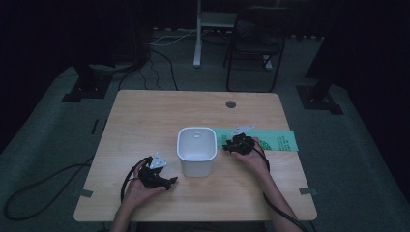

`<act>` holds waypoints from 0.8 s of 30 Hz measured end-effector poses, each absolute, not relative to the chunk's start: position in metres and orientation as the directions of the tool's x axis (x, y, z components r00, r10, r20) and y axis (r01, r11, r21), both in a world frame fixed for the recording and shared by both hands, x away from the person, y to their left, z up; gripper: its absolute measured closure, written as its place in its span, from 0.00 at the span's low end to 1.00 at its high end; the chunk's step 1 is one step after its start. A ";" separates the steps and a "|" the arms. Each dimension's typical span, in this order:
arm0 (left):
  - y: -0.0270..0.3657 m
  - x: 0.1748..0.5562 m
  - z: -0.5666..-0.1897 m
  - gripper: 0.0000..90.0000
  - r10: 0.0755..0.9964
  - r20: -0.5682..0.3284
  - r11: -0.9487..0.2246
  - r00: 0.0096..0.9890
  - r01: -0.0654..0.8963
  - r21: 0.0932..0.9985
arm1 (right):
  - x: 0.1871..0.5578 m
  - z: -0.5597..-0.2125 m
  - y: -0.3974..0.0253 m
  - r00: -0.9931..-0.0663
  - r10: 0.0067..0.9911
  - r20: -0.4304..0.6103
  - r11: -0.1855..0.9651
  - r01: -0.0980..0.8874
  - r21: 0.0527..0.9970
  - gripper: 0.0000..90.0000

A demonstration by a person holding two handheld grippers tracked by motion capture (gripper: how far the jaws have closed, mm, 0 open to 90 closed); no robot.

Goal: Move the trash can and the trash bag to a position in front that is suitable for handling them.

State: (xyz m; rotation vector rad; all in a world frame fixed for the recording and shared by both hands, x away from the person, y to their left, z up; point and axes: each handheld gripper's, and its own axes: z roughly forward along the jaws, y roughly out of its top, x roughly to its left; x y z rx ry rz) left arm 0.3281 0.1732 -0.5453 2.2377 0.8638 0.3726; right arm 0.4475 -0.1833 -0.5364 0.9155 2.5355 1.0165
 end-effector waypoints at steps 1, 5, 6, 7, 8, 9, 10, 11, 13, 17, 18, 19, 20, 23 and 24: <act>0.173 0.328 -0.545 0.13 0.676 0.015 -0.534 0.737 0.475 0.699 | 0.449 -0.536 -0.183 -0.764 0.645 -0.011 0.557 0.460 0.692 0.76; 0.173 0.328 -0.545 0.13 0.676 0.015 -0.534 0.736 0.475 0.700 | 0.454 -0.537 -0.181 -0.760 0.650 -0.006 0.547 0.463 0.697 0.87; 0.173 0.328 -0.545 0.13 0.677 0.015 -0.533 0.736 0.476 0.700 | 0.454 -0.537 -0.180 -0.761 0.649 -0.007 0.549 0.462 0.697 0.91; 0.173 0.328 -0.545 0.13 0.676 0.015 -0.533 0.737 0.475 0.700 | 0.454 -0.537 -0.180 -0.759 0.651 -0.007 0.548 0.464 0.696 0.95; 0.173 0.328 -0.545 0.13 0.676 0.015 -0.534 0.736 0.475 0.700 | 0.454 -0.537 -0.180 -0.757 0.653 -0.008 0.548 0.464 0.696 0.99; 0.173 0.328 -0.545 0.13 0.677 0.015 -0.533 0.736 0.476 0.700 | 0.454 -0.537 -0.181 -0.758 0.652 -0.007 0.548 0.465 0.695 1.00; 0.173 0.328 -0.545 0.13 0.676 0.015 -0.534 0.736 0.475 0.700 | 0.454 -0.537 -0.182 -0.758 0.652 0.004 0.544 0.471 0.694 1.00; 0.173 0.328 -0.545 0.13 0.676 0.016 -0.534 0.737 0.475 0.700 | 0.453 -0.537 -0.184 -0.761 0.649 0.013 0.543 0.474 0.693 1.00; 0.173 0.328 -0.545 0.13 0.676 0.016 -0.535 0.737 0.476 0.699 | 0.450 -0.536 -0.187 -0.765 0.644 0.014 0.548 0.474 0.690 1.00; 0.173 0.328 -0.545 0.13 0.676 0.015 -0.534 0.737 0.476 0.699 | 0.437 -0.535 -0.197 -0.784 0.621 0.020 0.564 0.465 0.682 1.00; 0.173 0.328 -0.545 0.13 0.676 0.017 -0.535 0.737 0.474 0.699 | 0.433 -0.535 -0.200 -0.789 0.615 0.017 0.573 0.461 0.678 1.00; 0.173 0.328 -0.545 0.13 0.675 0.017 -0.535 0.737 0.474 0.699 | 0.430 -0.534 -0.203 -0.793 0.610 0.015 0.581 0.460 0.672 1.00; 0.173 0.328 -0.545 0.13 0.676 0.015 -0.533 0.736 0.475 0.700 | 0.426 -0.534 -0.207 -0.800 0.600 0.013 0.591 0.454 0.667 1.00; 0.173 0.328 -0.545 0.13 0.676 0.015 -0.534 0.737 0.475 0.699 | 0.414 -0.531 -0.219 -0.822 0.569 0.012 0.627 0.443 0.640 1.00; 0.173 0.328 -0.545 0.13 0.676 0.016 -0.534 0.737 0.475 0.699 | 0.411 -0.530 -0.222 -0.828 0.561 0.009 0.638 0.440 0.632 1.00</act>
